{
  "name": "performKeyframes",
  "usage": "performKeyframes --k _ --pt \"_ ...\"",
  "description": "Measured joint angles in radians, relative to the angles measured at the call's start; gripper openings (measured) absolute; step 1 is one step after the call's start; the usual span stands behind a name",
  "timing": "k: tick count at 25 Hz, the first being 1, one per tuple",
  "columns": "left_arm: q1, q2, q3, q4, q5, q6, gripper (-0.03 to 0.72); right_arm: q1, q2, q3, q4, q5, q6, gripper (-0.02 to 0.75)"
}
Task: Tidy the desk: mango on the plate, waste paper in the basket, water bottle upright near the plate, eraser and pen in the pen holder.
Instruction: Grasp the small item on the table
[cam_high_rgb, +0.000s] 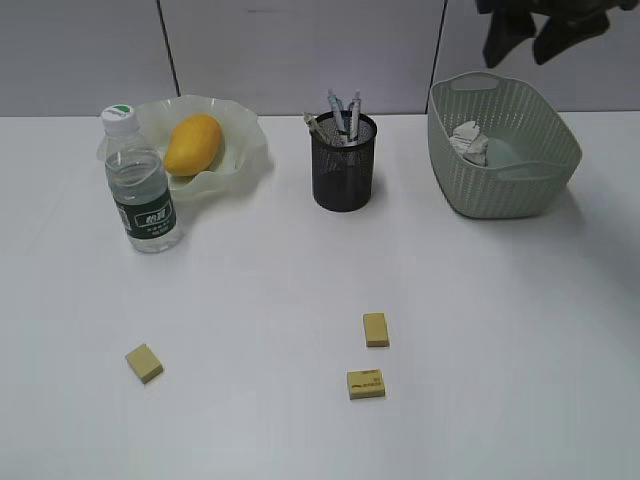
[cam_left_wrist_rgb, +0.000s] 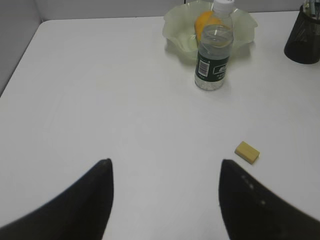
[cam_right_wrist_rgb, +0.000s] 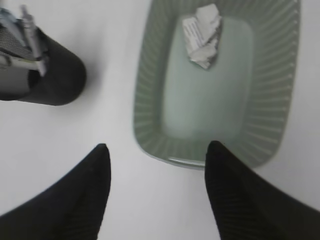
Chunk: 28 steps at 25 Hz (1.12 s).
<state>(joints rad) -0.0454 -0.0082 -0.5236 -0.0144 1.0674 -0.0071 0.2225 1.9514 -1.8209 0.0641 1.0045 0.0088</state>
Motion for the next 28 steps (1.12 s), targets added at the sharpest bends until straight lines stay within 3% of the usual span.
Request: performKeyframes --k 6,12,23,28 --pt "0.0 0.0 0.0 0.0 0.0 0.0 0.502 -0.13 0.0 -0.002 -0.032 0.085 0.01 0.477" --pt "0.0 0.0 0.0 0.0 0.0 0.0 0.502 -0.154 0.0 -0.002 -0.166 0.197 0.004 0.478" --pt "0.0 0.0 0.0 0.0 0.0 0.0 0.502 -0.154 -0.067 0.009 -0.043 0.202 -0.009 0.478" --pt "0.0 0.0 0.0 0.0 0.0 0.0 0.502 -0.154 -0.211 0.138 -0.037 0.202 -0.009 0.478"
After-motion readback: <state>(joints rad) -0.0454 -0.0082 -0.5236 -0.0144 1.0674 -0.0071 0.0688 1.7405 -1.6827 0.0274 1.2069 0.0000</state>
